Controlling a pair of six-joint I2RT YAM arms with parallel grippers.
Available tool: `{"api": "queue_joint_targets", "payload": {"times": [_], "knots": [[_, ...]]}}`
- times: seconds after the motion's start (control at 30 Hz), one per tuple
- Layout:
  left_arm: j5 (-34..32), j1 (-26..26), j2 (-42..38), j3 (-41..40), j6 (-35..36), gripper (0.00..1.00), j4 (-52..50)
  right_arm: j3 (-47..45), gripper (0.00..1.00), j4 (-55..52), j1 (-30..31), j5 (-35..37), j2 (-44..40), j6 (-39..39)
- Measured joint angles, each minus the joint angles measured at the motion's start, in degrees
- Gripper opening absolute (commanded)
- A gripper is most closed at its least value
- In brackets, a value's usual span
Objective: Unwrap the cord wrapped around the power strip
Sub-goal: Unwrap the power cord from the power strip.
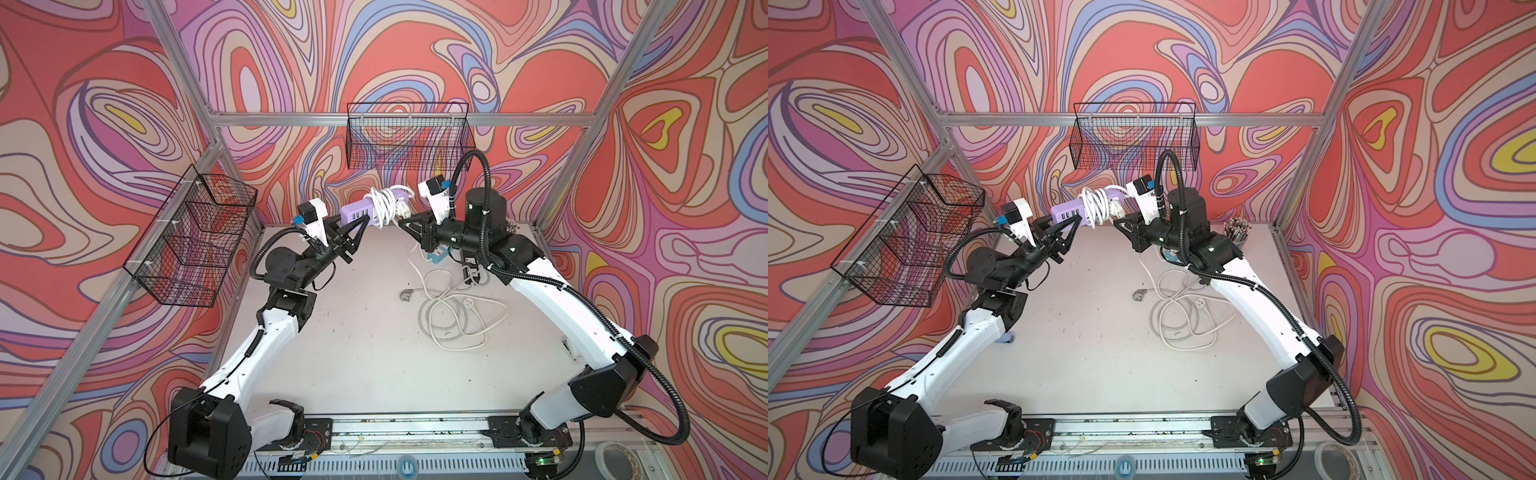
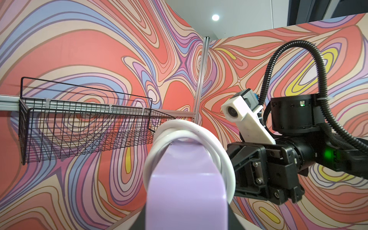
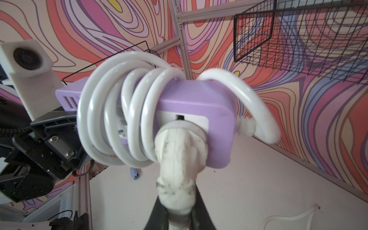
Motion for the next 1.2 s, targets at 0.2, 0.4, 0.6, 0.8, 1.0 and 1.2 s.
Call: {"api": "queue_joint_targets", "payload": {"times": [0.2, 0.4, 0.6, 0.8, 1.0, 1.2], "knots": [[-0.7, -0.26, 0.0, 0.7, 1.07, 0.0, -0.04, 2.73, 0.0, -0.61, -0.09, -0.09, 1.2, -0.39], [-2.01, 0.04, -0.09, 0.68, 1.62, 0.0, -0.55, 3.26, 0.0, 0.0, 4.5, 8.24, 2.45, -1.92], [-6.16, 0.63, -2.08, 0.22, 4.13, 0.0, -0.59, 6.29, 0.0, 1.57, 10.27, 20.85, 5.88, -3.96], [-7.1, -0.07, -2.95, -0.11, 6.03, 0.0, -1.75, 4.17, 0.0, 2.43, 9.05, 19.98, 4.66, -3.82], [-6.64, -2.12, -2.32, -0.24, 6.64, 0.0, -4.57, -0.83, 0.0, 2.25, 2.14, 6.67, 1.38, -1.66], [-6.21, -2.1, -2.29, -0.24, 6.62, 0.0, -4.59, -0.85, 0.0, 2.62, 1.4, 2.69, 1.42, 0.52]]}}
